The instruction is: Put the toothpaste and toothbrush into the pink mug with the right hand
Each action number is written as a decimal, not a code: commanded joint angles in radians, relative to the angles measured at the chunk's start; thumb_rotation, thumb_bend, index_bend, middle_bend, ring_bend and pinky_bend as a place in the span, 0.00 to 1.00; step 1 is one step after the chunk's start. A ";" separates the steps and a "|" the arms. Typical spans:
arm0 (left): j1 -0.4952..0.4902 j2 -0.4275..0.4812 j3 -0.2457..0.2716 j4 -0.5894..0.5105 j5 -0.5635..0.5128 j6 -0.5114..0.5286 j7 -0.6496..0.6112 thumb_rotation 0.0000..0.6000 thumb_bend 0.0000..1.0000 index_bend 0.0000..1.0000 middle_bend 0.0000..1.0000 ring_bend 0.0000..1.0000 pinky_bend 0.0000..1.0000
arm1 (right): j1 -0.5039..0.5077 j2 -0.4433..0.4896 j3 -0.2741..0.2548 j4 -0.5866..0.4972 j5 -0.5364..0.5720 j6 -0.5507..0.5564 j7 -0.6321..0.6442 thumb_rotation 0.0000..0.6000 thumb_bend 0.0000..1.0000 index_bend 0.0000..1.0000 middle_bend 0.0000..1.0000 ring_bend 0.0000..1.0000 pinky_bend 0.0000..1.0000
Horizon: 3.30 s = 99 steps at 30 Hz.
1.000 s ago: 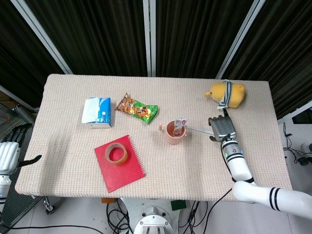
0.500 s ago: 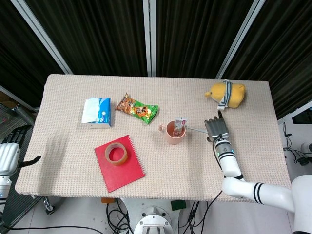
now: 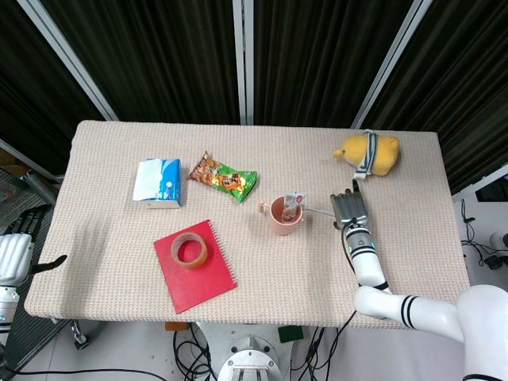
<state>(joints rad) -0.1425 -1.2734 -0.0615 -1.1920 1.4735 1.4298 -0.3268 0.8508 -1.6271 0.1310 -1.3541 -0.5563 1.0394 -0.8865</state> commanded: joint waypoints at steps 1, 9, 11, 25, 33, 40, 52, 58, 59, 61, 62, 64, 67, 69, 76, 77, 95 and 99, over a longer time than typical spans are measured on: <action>0.001 0.000 0.000 0.000 -0.001 0.000 0.000 1.00 0.07 0.10 0.11 0.10 0.22 | 0.003 -0.008 0.000 0.011 0.000 -0.003 -0.005 1.00 0.48 0.47 0.48 0.25 0.07; 0.004 -0.001 0.001 0.003 -0.001 0.001 -0.005 1.00 0.08 0.10 0.11 0.10 0.22 | 0.002 -0.021 -0.002 0.032 -0.002 -0.009 -0.008 1.00 0.50 0.49 0.49 0.25 0.08; 0.004 -0.002 0.002 0.004 -0.001 0.000 -0.005 1.00 0.08 0.10 0.11 0.10 0.22 | 0.003 -0.025 -0.001 0.036 -0.002 -0.011 -0.010 1.00 0.50 0.49 0.49 0.25 0.08; 0.007 -0.001 0.001 0.008 -0.001 0.002 -0.015 1.00 0.08 0.10 0.11 0.10 0.22 | 0.003 -0.030 0.010 0.049 -0.006 -0.018 -0.007 1.00 0.62 0.52 0.51 0.25 0.08; 0.004 0.000 0.002 0.005 0.001 -0.001 -0.010 1.00 0.08 0.10 0.11 0.10 0.22 | 0.004 -0.037 0.010 0.063 0.001 -0.028 -0.011 1.00 0.63 0.53 0.52 0.25 0.08; 0.004 0.004 0.000 0.000 -0.002 -0.003 -0.007 1.00 0.08 0.10 0.11 0.10 0.22 | 0.006 -0.046 0.009 0.072 -0.002 -0.030 -0.015 1.00 0.71 0.55 0.54 0.26 0.08; 0.004 0.002 0.001 0.003 -0.003 -0.007 -0.006 1.00 0.08 0.10 0.11 0.10 0.22 | 0.006 -0.055 0.014 0.086 0.007 -0.031 -0.021 1.00 0.74 0.56 0.54 0.28 0.08; 0.003 0.002 0.001 0.006 -0.004 -0.010 -0.009 1.00 0.08 0.10 0.11 0.10 0.22 | 0.006 -0.062 0.014 0.096 0.007 -0.035 -0.023 1.00 0.74 0.57 0.55 0.28 0.08; 0.003 0.002 0.001 0.006 -0.004 -0.010 -0.009 1.00 0.08 0.10 0.11 0.10 0.22 | 0.007 -0.063 0.015 0.097 0.007 -0.036 -0.023 1.00 0.74 0.57 0.55 0.28 0.08; 0.003 0.003 0.000 0.005 -0.003 -0.009 -0.009 1.00 0.08 0.10 0.11 0.10 0.22 | 0.007 -0.066 0.016 0.101 0.005 -0.039 -0.021 1.00 0.74 0.57 0.55 0.28 0.08; 0.003 0.003 0.000 0.005 -0.004 -0.009 -0.009 1.00 0.08 0.10 0.11 0.10 0.22 | 0.007 -0.067 0.016 0.102 0.004 -0.039 -0.021 1.00 0.74 0.57 0.55 0.28 0.08; 0.003 0.004 0.000 0.004 -0.004 -0.010 -0.009 1.00 0.08 0.10 0.11 0.10 0.22 | 0.007 -0.069 0.015 0.107 0.000 -0.039 -0.020 1.00 0.74 0.57 0.56 0.28 0.08; 0.003 0.005 0.000 0.003 -0.005 -0.011 -0.009 1.00 0.08 0.10 0.11 0.10 0.22 | 0.005 -0.073 0.013 0.113 -0.007 -0.038 -0.019 1.00 0.74 0.59 0.58 0.30 0.08; 0.003 0.005 0.000 0.003 -0.005 -0.012 -0.009 1.00 0.08 0.10 0.11 0.10 0.22 | 0.004 -0.076 0.012 0.117 -0.012 -0.036 -0.019 1.00 0.74 0.60 0.59 0.30 0.08; 0.003 0.006 -0.001 0.002 -0.005 -0.011 -0.012 1.00 0.08 0.11 0.11 0.10 0.22 | -0.001 -0.075 0.017 0.118 -0.023 -0.034 -0.009 1.00 0.75 0.63 0.61 0.31 0.08; 0.003 0.006 -0.001 0.003 -0.006 -0.011 -0.012 1.00 0.07 0.11 0.11 0.10 0.22 | -0.001 -0.073 0.018 0.117 -0.025 -0.034 -0.007 1.00 0.75 0.63 0.61 0.31 0.08; 0.002 0.008 -0.003 -0.012 -0.006 -0.008 0.004 1.00 0.08 0.11 0.11 0.10 0.22 | -0.057 0.077 0.031 -0.054 -0.192 0.064 0.095 1.00 0.75 0.64 0.62 0.31 0.08; 0.002 0.011 -0.005 -0.021 -0.007 -0.007 0.011 1.00 0.08 0.11 0.11 0.10 0.22 | -0.079 0.137 0.024 -0.102 -0.329 0.146 0.134 1.00 0.75 0.64 0.62 0.31 0.08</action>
<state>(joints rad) -0.1405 -1.2629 -0.0659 -1.2116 1.4667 1.4226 -0.3172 0.7906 -1.5352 0.1595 -1.4181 -0.8018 1.1288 -0.7830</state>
